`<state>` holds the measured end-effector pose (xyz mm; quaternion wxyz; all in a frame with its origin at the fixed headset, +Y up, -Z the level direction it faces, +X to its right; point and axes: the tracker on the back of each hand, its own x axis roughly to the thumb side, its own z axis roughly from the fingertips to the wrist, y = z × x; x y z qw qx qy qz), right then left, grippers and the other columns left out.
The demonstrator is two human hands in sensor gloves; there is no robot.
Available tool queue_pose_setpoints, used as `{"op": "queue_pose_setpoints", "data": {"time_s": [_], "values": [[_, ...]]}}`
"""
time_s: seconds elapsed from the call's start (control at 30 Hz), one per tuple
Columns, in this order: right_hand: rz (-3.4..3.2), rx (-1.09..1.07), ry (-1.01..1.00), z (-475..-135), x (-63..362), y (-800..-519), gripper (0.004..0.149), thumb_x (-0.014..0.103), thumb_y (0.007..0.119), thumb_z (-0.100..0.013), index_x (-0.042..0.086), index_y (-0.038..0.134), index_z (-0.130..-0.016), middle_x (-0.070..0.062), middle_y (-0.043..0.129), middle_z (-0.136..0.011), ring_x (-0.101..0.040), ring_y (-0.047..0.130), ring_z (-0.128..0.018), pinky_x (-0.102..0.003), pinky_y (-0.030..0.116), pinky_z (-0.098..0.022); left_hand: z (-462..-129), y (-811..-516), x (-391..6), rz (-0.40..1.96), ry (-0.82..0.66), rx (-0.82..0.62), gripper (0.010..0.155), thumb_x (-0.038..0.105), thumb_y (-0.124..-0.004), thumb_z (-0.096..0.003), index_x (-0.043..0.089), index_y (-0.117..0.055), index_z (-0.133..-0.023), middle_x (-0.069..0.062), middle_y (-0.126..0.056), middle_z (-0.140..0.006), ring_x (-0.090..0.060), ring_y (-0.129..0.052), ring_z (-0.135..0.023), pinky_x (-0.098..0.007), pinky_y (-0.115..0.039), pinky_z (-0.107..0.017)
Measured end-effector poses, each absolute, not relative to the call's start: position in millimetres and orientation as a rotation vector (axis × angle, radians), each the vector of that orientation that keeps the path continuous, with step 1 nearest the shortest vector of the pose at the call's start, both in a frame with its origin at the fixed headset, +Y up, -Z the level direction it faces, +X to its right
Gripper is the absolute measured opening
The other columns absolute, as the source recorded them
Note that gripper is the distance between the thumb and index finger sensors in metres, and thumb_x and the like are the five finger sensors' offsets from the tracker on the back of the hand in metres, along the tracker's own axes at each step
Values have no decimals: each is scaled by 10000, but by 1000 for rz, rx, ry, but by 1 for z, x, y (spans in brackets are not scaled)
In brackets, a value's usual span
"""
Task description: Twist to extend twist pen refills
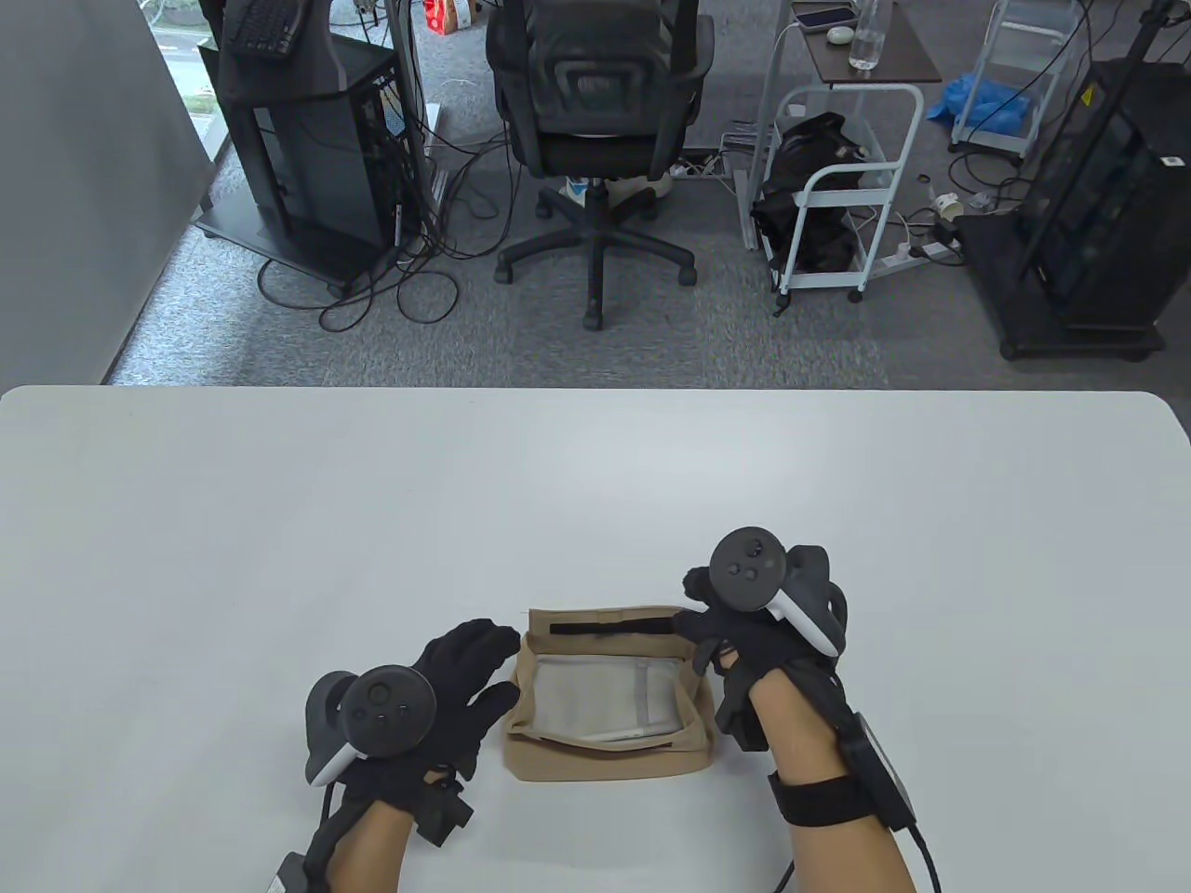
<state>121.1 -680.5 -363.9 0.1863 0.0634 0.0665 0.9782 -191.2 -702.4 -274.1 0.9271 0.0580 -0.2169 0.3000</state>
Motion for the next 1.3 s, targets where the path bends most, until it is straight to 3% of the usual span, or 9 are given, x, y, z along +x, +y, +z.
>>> {"op": "queue_pose_setpoints", "data": {"time_s": [0.13, 0.3, 0.43, 0.57, 0.7, 0.97, 1.3], "values": [[2793, 199, 143, -365, 116, -686, 458, 285, 915, -444, 65, 902, -845, -230, 972, -756, -503, 810, -776, -722, 591, -607, -272, -695, -179, 600, -488, 142, 587, 379, -866, -433, 125, -793, -957, -187, -786, -982, -426, -904, -832, -565, -748, -604], [2798, 198, 130, -365, 115, -685, 447, 281, 915, -444, 61, 910, -833, -225, 981, -741, -499, 818, -769, -720, 595, -604, -279, -675, -143, 534, -538, 201, 459, 329, -909, -410, 129, -941, -821, -159, -960, -833, -369, -1067, -674, -501, -889, -492], [2817, 198, 120, -364, 114, -685, 446, 281, 914, -445, 58, 912, -832, -227, 981, -741, -500, 816, -770, -721, 593, -605, -292, -678, -107, 414, -551, 97, 424, 316, -946, -384, 125, -998, -759, -162, -1030, -749, -348, -1137, -572, -468, -951, -410], [2841, 193, 110, -364, 112, -686, 444, 282, 913, -446, 63, 913, -831, -226, 980, -742, -501, 816, -770, -722, 592, -604, -301, -702, -76, 232, -562, -68, 430, 311, -951, -378, 130, -992, -766, -157, -1026, -757, -343, -1132, -585, -465, -947, -424], [2835, 183, 114, -364, 113, -686, 447, 287, 912, -445, 64, 912, -833, -229, 980, -743, -504, 815, -769, -723, 591, -603, -300, -729, -62, 73, -551, -229, 517, 325, -963, -367, 120, -931, -841, -169, -959, -838, -365, -1073, -679, -487, -898, -497], [2840, 181, 113, -364, 112, -686, 443, 287, 912, -446, 66, 914, -830, -227, 981, -743, -504, 814, -770, -724, 589, -604, -294, -748, -50, -67, -527, -298, 615, 374, -951, -356, 104, -870, -902, -189, -893, -899, -385, -1008, -750, -511, -842, -551], [2850, 178, 111, -362, 111, -687, 445, 291, 913, -445, 65, 916, -828, -228, 981, -741, -504, 814, -770, -723, 589, -604, -292, -751, -47, -73, -498, -309, 544, 350, -939, -366, 98, -910, -846, -181, -963, -811, -355, -1031, -696, -514, -845, -544]]}}
